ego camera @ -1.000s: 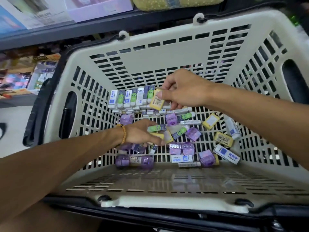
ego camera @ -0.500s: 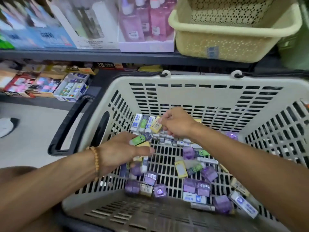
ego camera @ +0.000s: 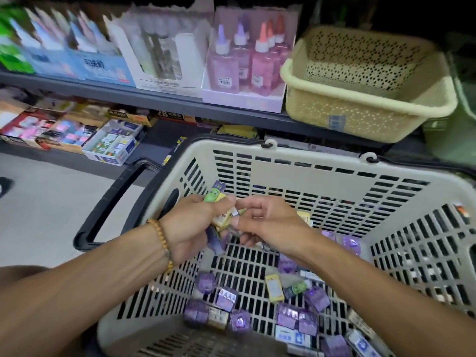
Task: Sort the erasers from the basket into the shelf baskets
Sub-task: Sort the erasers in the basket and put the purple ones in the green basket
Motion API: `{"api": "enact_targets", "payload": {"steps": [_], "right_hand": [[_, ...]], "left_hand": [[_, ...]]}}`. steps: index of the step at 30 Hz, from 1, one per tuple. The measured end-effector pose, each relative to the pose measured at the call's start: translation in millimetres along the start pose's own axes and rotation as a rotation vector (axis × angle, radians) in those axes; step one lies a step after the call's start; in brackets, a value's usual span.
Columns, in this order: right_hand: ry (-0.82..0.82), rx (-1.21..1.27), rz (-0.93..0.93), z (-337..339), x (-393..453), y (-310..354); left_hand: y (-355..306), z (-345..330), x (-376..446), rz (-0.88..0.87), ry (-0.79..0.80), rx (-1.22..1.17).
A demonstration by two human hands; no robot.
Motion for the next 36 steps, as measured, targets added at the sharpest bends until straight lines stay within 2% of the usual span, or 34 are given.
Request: {"api": "enact_targets", "payload": {"steps": [6,9,11,17,20,22,26,30,32,36], "right_hand": [[-0.281,-0.113,-0.045,16,2,-9],[-0.441,-0.319,-0.071,29,11,-21],[-0.483,-0.434,-0.040,26,18,-24],[-0.284,-0.512,0.060,10,28,-18],[-0.336,-0.228,0.085,15,22,-7],[-0.267,-0.037,0.082,13,17,2],[-0.154,-0.024,0.057,8,12,9],[-0.220,0.195,-0.065,30,7,4],[-0.206,0.183,-0.079,37,2,-1],[-0.073,0.008,-0.044,20,3,-4]], "left_hand": [[-2,5,8,0.033,-0.153,-0.001],[-6,9,9,-0.001,-0.201,-0.058],[-6,10,9,-0.001,-0.216,-0.074],[-4,5,11,0.006,-0.234,-0.137],[-3,3,13,-0.001,-0.196,-0.167],[-4,0,12,-0.021,-0.131,-0.128],[-1,-9,11,0.000,-0.037,-0.059],[6,-10,15,0.048,-0.071,-0.011],[8,-11,18,0.041,-0.075,0.032],[8,-14,23,-0.006,-0.074,0.123]]}}
Point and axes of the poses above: each hand's wrist, its own x-axis towards the middle knuckle, its own z-axis out of the back of the hand, y = z × x, the point moved 2 cm from there along x, towards the middle knuckle, and after that the axes turned 4 degrees about -y, right-handed, at the moved point
